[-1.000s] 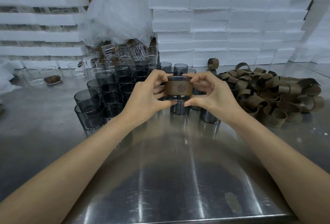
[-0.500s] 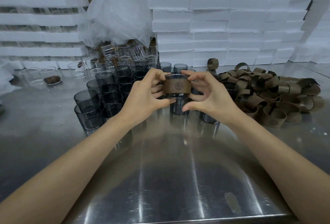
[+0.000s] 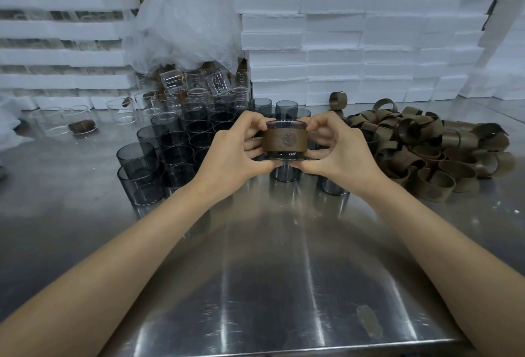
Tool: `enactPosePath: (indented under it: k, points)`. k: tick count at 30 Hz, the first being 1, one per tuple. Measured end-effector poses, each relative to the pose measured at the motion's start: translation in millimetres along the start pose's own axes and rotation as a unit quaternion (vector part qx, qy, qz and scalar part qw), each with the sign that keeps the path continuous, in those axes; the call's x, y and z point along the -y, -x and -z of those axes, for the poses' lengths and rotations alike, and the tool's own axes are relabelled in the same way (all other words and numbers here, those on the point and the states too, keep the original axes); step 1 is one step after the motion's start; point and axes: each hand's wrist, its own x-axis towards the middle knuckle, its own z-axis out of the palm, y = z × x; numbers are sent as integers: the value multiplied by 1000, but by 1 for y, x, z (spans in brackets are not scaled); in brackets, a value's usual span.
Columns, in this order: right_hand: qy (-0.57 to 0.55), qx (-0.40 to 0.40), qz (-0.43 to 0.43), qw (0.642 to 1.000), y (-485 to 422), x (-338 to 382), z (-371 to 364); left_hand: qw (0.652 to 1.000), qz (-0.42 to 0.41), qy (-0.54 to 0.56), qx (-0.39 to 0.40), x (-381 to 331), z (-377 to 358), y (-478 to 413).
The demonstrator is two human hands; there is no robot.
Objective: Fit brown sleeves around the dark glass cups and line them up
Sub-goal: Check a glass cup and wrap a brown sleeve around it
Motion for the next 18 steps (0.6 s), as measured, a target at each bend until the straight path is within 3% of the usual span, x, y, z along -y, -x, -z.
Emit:
enactPosePath:
  k: [18]
  points:
    - [17,6,18,1000,0,1,1,1000,-16,-22,-2,1,-1,1]
